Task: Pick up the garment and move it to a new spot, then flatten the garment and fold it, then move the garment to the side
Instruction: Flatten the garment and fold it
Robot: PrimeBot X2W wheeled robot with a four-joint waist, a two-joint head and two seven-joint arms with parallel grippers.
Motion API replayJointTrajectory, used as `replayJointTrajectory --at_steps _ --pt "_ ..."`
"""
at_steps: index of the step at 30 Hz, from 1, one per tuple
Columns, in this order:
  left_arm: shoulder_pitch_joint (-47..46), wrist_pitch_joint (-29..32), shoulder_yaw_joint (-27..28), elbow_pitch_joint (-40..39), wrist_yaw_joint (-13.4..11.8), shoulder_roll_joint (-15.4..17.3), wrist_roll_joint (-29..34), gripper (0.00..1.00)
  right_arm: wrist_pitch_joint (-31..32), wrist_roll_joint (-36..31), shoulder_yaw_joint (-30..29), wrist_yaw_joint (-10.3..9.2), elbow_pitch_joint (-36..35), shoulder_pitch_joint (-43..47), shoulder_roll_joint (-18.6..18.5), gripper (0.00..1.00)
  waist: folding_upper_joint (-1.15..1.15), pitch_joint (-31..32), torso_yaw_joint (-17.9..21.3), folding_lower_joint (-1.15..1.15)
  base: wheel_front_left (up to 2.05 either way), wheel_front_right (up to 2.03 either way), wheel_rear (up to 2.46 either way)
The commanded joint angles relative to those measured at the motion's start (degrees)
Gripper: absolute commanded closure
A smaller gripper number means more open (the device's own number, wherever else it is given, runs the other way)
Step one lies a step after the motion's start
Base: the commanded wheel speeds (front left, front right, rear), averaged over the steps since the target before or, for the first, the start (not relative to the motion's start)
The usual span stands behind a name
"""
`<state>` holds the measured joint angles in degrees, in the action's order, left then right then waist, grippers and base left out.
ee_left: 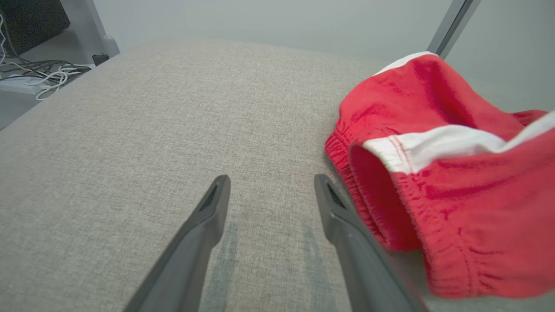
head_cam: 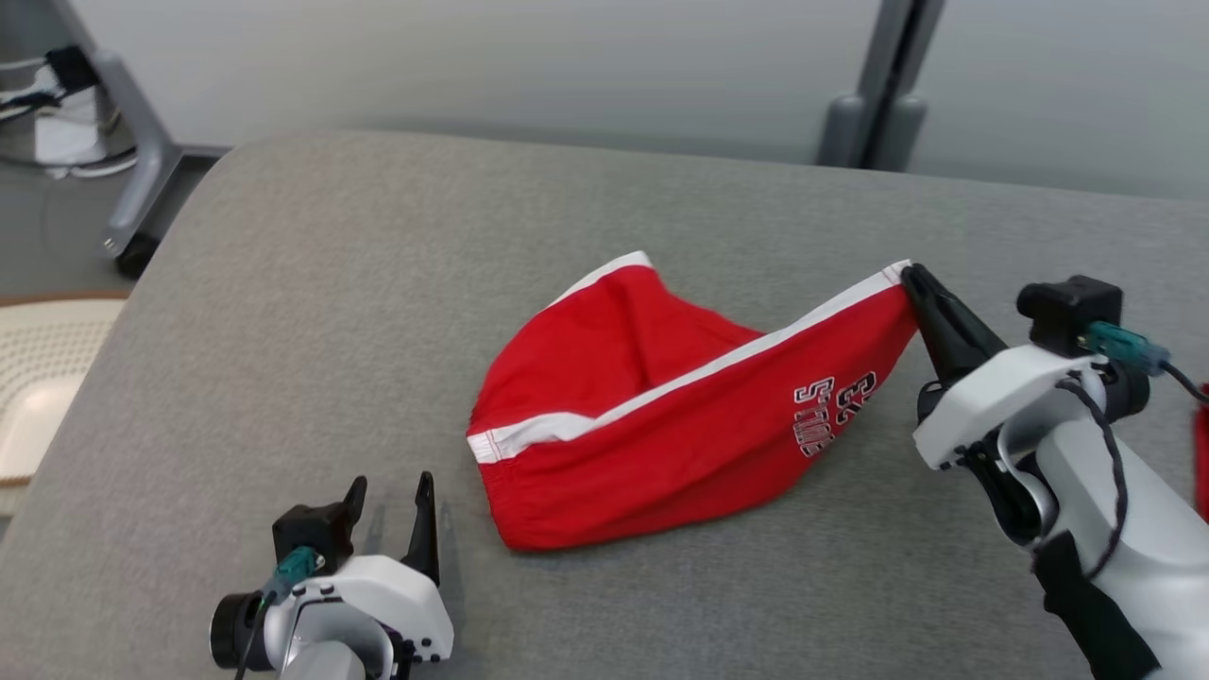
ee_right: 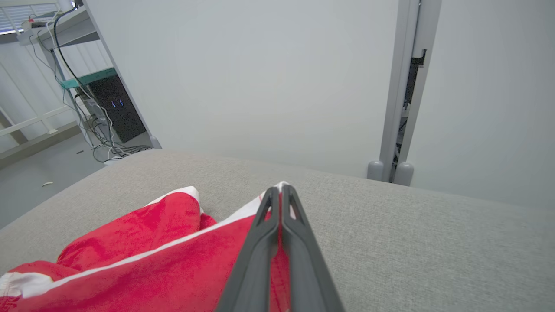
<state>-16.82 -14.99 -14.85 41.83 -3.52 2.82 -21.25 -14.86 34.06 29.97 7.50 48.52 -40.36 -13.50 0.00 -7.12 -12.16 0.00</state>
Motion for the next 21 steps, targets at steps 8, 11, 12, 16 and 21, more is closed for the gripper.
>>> replayJointTrajectory --at_steps 8,11,12,16,21 --pt "3.53 -0.25 1.4 0.6 -0.1 0.24 -0.53 0.0 -0.36 -4.39 -7.21 -0.02 -18.43 18.31 -0.75 1.0 0.0 4.93 9.11 0.0 0.0 0.0 0.0" --pt "4.07 -0.25 1.96 0.77 -0.22 0.27 -0.49 0.0 -0.37 -5.87 -7.74 -0.01 -20.73 24.26 -0.02 1.0 0.0 5.39 10.83 0.0 0.0 0.0 0.0" --pt "4.23 -0.25 2.08 0.79 -0.31 0.26 -0.48 0.0 -0.37 -6.34 -8.26 -0.01 -21.02 25.47 0.3 1.0 0.0 5.46 11.26 0.0 0.0 0.0 0.0" --pt "4.74 -0.25 2.69 0.69 -0.5 0.27 -0.12 0.0 -0.37 -8.44 -9.88 -0.01 -18.94 29.93 2.16 0.66 0.0 6.08 12.34 0.0 0.0 0.0 0.0" --pt "5.8 -0.25 3.68 -0.03 -1.04 0.25 -0.06 0.0 -0.39 -11.61 -14.67 -0.01 -16.5 32.06 5.29 0.0 0.0 6.94 12.72 0.0 0.0 0.0 0.0"
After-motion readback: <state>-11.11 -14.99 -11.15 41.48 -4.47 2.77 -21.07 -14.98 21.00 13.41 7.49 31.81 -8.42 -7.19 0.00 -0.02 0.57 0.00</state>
